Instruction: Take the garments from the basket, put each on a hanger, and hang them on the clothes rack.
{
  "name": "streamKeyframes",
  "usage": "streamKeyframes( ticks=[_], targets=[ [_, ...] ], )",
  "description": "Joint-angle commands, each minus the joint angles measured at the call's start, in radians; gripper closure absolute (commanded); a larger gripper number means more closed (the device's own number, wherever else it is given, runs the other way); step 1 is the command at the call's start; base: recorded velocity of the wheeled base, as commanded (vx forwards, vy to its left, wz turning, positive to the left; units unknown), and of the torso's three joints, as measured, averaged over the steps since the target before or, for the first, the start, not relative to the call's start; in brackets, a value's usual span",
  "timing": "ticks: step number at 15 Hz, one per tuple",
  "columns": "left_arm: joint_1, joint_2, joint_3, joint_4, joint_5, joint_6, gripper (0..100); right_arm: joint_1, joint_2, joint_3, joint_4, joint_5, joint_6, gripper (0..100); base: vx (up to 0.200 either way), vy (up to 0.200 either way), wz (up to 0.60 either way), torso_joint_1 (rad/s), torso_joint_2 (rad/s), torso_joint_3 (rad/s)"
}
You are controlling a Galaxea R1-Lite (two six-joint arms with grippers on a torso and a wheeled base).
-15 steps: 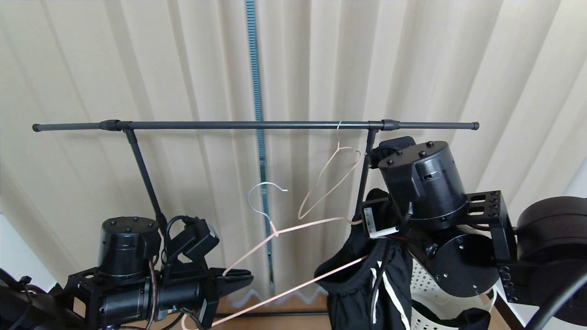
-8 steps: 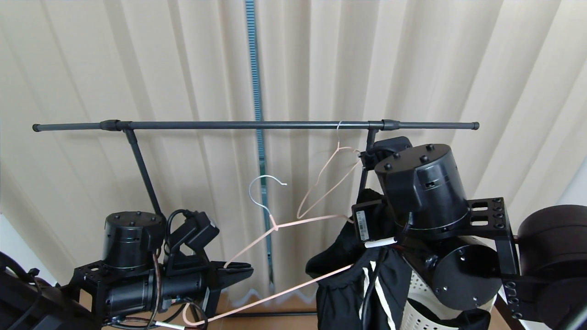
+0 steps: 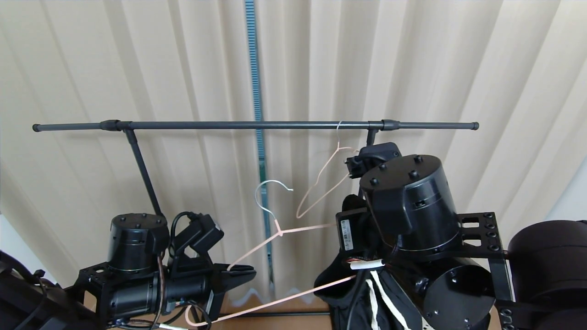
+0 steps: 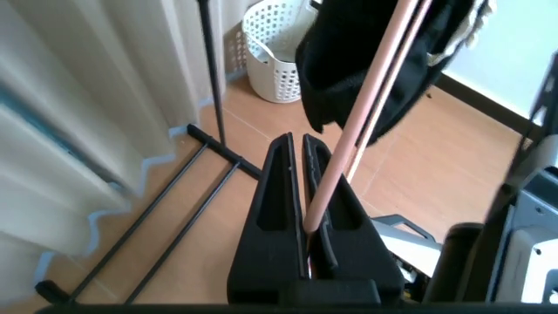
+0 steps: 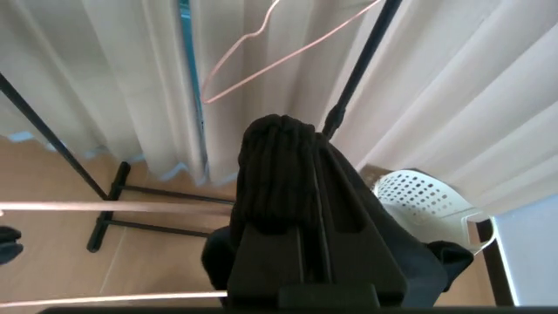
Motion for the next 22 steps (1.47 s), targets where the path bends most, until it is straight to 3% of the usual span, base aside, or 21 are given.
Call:
streamKeyframes(
  ticks=[1, 5, 8, 16, 22],
  targets=[
    [0.017, 0.007, -0.008, 0.0, 0.011, -0.001, 100, -0.007, -0.007, -0.003, 0.0, -0.001, -0.001, 100, 0.0, 0.0, 0.0, 0.0, 0.0, 0.0],
    [0.073, 0.002, -0.025, -0.011, 0.029, 0.003, 100, -0.094, -0.028, -0.022, 0.0, -0.001, -0.002, 100, 0.0, 0.0, 0.0, 0.0, 0.0, 0.0],
    [0.073, 0.016, -0.048, -0.033, 0.146, -0.01, 100, -0.099, -0.027, -0.03, -0.009, -0.002, -0.001, 100, 0.0, 0.0, 0.0, 0.0, 0.0, 0.0],
    [0.05, 0.018, -0.085, -0.036, 0.184, -0.118, 100, -0.087, 0.014, -0.011, -0.057, -0.002, -0.002, 100, 0.0, 0.0, 0.0, 0.0, 0.0, 0.0],
    [-0.001, 0.019, -0.066, -0.036, 0.215, -0.121, 100, -0.019, 0.021, -0.011, -0.058, 0.001, 0.007, 100, 0.0, 0.0, 0.0, 0.0, 0.0, 0.0]
  ],
)
